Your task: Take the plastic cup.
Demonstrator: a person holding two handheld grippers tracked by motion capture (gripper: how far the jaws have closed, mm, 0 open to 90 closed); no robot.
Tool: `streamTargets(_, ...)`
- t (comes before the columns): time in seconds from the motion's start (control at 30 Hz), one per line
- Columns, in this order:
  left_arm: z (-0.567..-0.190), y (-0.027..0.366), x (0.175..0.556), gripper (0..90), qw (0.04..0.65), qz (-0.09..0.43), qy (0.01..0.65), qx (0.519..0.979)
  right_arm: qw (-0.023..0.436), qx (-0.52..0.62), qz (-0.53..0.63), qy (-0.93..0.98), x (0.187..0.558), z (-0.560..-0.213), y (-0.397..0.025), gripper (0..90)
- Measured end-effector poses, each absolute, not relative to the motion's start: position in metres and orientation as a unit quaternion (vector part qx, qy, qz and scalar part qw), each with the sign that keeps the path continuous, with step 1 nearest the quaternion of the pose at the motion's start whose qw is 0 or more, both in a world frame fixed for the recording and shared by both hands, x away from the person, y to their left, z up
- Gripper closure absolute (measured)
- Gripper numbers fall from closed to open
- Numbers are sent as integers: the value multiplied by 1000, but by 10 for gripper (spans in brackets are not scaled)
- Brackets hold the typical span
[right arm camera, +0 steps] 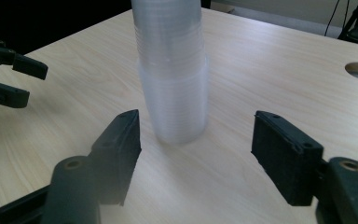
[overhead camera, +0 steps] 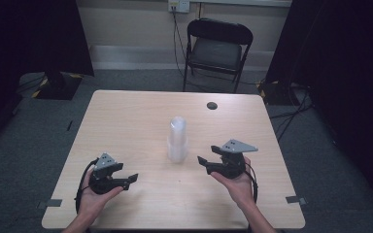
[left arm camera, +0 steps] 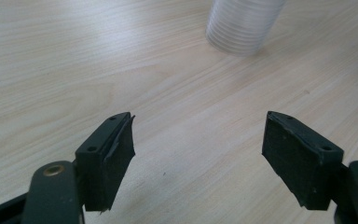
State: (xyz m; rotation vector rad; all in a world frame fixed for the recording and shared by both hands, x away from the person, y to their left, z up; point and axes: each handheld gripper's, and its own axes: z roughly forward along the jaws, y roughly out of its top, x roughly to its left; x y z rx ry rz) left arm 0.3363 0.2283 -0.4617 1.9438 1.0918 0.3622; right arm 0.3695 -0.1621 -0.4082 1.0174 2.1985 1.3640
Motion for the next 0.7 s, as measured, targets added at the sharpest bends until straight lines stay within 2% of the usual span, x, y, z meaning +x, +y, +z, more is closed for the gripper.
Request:
streamTargets(0.37, -463, 227, 338, 249, 426, 144, 436, 779, 190, 330, 497, 780, 389, -396, -139, 258)
streamTargets(0.7, -465, 226, 337, 249, 424, 138, 434, 783, 182, 313, 502, 785, 413, -392, -117, 212)
